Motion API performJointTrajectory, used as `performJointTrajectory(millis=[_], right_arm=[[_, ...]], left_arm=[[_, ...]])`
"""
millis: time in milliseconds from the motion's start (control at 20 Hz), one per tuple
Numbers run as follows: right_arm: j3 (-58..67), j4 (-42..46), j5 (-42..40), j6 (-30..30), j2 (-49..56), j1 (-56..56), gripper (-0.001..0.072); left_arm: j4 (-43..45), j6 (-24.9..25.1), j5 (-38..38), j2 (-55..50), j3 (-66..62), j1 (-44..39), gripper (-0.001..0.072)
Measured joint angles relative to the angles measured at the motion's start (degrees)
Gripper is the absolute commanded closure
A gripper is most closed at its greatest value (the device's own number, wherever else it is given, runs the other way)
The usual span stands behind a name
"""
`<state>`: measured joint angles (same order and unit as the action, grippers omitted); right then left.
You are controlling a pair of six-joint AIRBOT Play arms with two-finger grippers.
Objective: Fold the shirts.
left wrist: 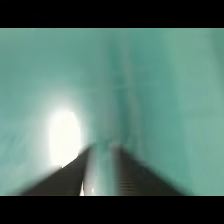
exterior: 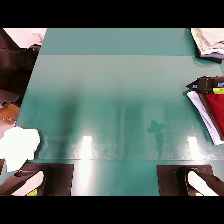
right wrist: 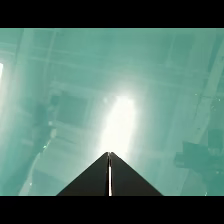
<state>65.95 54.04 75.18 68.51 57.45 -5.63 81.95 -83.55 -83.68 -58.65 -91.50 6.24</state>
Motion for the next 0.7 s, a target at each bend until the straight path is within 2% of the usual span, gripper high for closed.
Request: performJointTrajectory(millis=[150,350,700], right_arm=[[0.0,0.02,-0.37,0.0,0.0,0.0,0.0691],[0.0,0.0,-0.57,0.0,0.0,0.0,0.069],[0.0,0.0,-0.52,-0.02,0.0,0.0,0.069]], left_arm=[[3.87,-2.8,-3.58,4.72,8.13,6.91,0.0027],[9.11,-5.07,-5.05,8.9,24.94,11.54,0.0026],[15.3,-9.62,0.74,11.47,49.09,14.38,0.0028]])
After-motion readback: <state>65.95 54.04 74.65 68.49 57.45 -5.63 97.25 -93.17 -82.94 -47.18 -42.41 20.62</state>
